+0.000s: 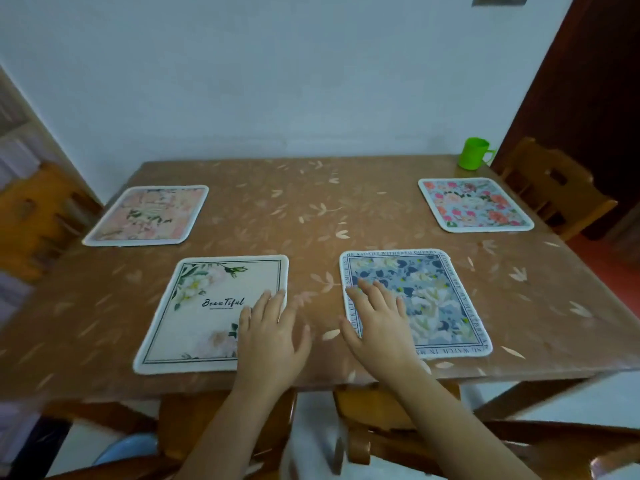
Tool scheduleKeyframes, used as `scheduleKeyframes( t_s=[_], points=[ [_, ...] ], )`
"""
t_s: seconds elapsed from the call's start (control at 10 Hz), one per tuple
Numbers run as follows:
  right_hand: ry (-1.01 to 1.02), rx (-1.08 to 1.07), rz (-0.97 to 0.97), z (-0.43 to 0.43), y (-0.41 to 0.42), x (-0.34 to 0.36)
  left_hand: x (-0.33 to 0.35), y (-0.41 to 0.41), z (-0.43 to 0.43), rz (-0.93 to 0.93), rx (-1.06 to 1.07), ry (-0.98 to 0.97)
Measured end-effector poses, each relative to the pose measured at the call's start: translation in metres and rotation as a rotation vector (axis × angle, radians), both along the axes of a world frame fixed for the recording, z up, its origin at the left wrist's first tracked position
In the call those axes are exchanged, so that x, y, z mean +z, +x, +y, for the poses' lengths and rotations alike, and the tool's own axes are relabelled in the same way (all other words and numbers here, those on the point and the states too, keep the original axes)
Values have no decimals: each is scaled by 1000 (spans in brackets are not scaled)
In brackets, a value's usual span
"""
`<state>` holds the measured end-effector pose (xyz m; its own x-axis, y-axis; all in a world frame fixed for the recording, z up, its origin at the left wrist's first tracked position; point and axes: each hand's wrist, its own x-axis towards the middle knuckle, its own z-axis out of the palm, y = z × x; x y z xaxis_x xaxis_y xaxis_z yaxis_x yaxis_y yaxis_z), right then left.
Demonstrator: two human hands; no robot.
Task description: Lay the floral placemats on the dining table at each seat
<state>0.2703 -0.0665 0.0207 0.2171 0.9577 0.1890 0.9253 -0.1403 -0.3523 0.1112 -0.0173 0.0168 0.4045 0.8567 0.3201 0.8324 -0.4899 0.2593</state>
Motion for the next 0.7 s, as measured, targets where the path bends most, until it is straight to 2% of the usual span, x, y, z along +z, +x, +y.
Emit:
scheduleKeyframes(
  t_s=[0.2, 0.3, 0.5, 0.7],
  points=[
    [73, 3, -26, -17, -56, 9, 9, -55, -19, 3, 28, -18],
    [67, -22, -21, -34, -76, 9, 5, -70, -33, -7, 26, -68],
    [42, -56, -47, -75, -106, 12, 1, -92, -69, -41, -35, -45],
    [152, -111, -60, -117, -125, 17, 0, -110, -105, -61, -40, -65]
  ],
)
